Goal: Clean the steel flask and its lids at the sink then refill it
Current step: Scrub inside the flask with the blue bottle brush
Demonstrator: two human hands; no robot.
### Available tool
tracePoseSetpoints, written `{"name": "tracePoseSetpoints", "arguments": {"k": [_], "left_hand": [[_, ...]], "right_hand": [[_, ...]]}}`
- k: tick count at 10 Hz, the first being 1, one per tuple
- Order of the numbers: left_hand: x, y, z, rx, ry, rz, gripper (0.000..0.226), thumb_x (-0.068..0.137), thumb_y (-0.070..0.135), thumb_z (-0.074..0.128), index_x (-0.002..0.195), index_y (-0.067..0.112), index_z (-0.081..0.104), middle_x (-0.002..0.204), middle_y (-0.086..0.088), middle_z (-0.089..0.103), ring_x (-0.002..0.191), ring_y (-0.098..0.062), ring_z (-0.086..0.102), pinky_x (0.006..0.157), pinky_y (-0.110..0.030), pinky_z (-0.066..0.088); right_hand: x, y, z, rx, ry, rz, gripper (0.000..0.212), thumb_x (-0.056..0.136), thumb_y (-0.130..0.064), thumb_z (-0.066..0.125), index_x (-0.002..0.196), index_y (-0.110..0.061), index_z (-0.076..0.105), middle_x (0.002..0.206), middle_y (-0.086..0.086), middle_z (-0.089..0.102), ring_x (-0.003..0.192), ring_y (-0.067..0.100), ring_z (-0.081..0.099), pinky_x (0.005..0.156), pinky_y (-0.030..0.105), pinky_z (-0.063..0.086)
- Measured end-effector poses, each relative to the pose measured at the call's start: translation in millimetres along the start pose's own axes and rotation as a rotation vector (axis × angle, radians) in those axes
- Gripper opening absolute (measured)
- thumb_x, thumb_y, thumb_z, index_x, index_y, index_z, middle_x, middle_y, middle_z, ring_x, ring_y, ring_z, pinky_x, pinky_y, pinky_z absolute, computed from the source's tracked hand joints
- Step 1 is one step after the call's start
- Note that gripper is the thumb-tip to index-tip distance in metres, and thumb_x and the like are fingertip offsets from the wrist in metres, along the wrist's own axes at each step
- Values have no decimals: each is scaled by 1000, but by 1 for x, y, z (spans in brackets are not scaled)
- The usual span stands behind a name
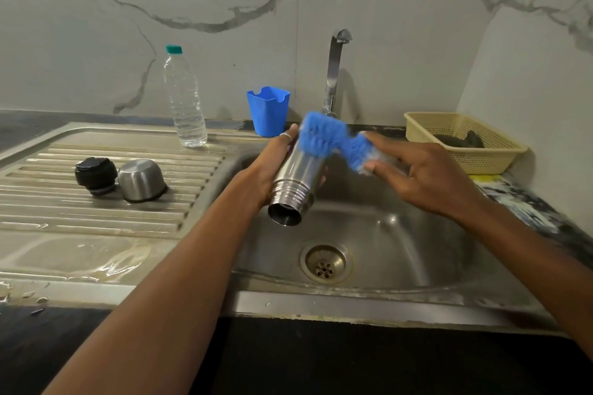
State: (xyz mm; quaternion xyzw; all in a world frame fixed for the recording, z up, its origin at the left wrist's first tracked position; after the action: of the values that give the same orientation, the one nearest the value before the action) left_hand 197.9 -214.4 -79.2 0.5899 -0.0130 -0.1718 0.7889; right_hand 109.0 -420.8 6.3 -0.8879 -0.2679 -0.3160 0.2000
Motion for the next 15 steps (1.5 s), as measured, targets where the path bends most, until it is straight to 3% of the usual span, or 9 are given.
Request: {"name": "tracePoseSetpoints", "arguments": {"k": [2,4,6,7,9,11,12,13,15], "left_hand": [[-20,8,17,-58,-30,18,16,106,29,50,96,21,59,94,1,63,54,-2,69,53,-19,57],[-21,-7,18,-7,-35,-103,67,93,48,64,142,3,51,122,-25,64,99,-38,69,90,-53,56],[-21,-5,25,-7,-100,-105,63,100,47,47,141,-1,51,109,-28,66,86,-35,69,73,-42,60],[-20,0,18,19,-50,-47,62,92,45,55,135,-1,56,110,-25,67,87,-35,68,76,-42,59],[-9,11,7,-162,-5,22,53,102,46,45,76,7,68,57,-3,65,46,-13,65,46,-22,55],[-16,-2,21,-109,-38,-55,59,96,47,60,130,-1,55,102,-25,67,84,-39,69,85,-54,58],[-21,2,22,-74,-37,-49,52,95,41,63,127,0,58,114,-23,65,88,-33,71,89,-47,57],[-21,14,12,-26,52,67,18,105,26,50,94,15,59,91,-4,62,54,-6,69,55,-21,58],[-18,-3,25,5,-91,-90,59,103,49,45,135,1,56,108,-25,67,85,-33,71,73,-42,62]], "right_hand": [[-4,-27,10,44,-62,-218,54,95,-49,63,144,-26,56,121,-4,73,55,-9,50,61,6,37],[-4,19,0,-63,9,123,52,97,-50,60,147,-38,50,92,3,73,72,20,62,72,41,56],[1,28,-8,-162,72,212,51,101,-45,58,149,-28,51,88,15,73,83,38,68,72,40,53],[0,10,-4,-97,46,109,52,100,-43,60,149,-28,51,86,4,72,63,5,59,62,25,46],[-3,-31,7,82,-72,-209,54,97,-47,63,146,-28,53,128,-2,70,88,-9,68,77,18,54],[-2,20,-7,-135,55,179,53,99,-48,57,149,-33,49,98,11,75,72,19,63,67,35,52],[-1,-4,-2,-55,30,-2,53,99,-43,61,148,-26,52,107,8,76,67,-10,54,65,11,40],[-6,-35,4,45,-67,-256,55,97,-48,61,146,-24,54,119,2,74,81,-7,66,73,15,51],[1,17,-8,-133,60,110,51,100,-44,60,148,-29,51,93,10,75,69,15,64,65,30,48]]}}
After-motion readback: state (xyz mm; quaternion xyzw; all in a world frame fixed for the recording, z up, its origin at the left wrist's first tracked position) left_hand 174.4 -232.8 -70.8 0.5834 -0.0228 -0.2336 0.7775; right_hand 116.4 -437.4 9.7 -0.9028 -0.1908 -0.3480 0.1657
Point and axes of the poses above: each hand's wrist, its own x-axis towards the middle knuckle, its own z-axis out of the palm, y = z × x, the point moved 8 cm from there along x, towards the middle knuckle
